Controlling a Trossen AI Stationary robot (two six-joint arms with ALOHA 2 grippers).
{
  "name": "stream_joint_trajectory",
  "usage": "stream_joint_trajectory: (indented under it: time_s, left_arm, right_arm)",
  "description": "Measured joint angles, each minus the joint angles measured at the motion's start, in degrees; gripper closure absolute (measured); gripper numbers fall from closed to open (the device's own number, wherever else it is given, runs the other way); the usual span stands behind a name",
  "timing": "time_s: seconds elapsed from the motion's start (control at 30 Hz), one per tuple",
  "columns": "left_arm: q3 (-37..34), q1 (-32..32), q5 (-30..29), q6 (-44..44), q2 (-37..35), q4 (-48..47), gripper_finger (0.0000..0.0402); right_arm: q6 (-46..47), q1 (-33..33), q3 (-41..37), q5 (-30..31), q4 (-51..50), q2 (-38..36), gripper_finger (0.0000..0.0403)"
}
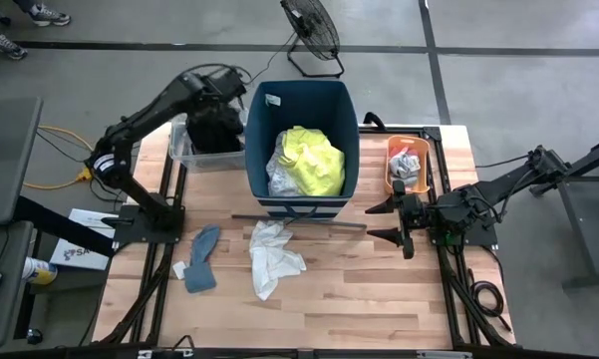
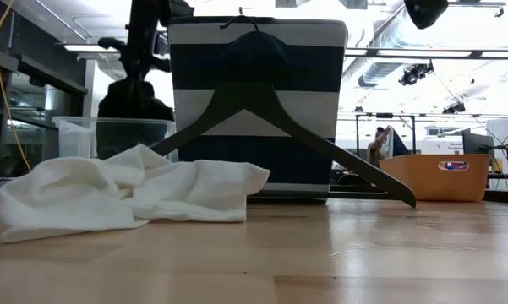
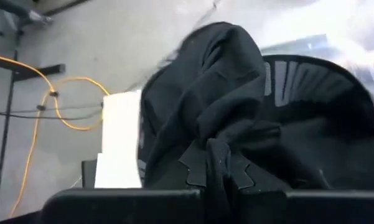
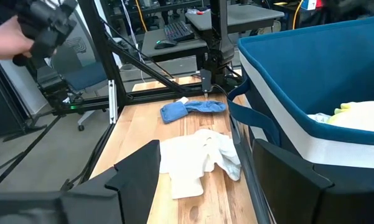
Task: Pick & Place Cloths
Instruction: Put the black boxer into the transparent container
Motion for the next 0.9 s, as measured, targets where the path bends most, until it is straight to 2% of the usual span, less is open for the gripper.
stream_joint_trajectory:
  time_s: [0.27,0.5,0.9]
  left_arm:
    - [-6.14,0.11,8.71,-1.39,0.0,-0.39,0.0401]
    - [-9.54,0.29,9.94,-1.64,0.0,2.2,0.0401]
    - [-17.78,8.94,18.76,3.6,0.0,11.41,0.0401]
  right_arm:
    - [0.02,0.02,0.0,-0.02,0.02,0.0,0.0156]
    - [0.02,0.02,0.0,0.0,0.02,0.0,0.0156]
    - [0.02,0.0,0.0,0.0,0.0,0.0,0.0156]
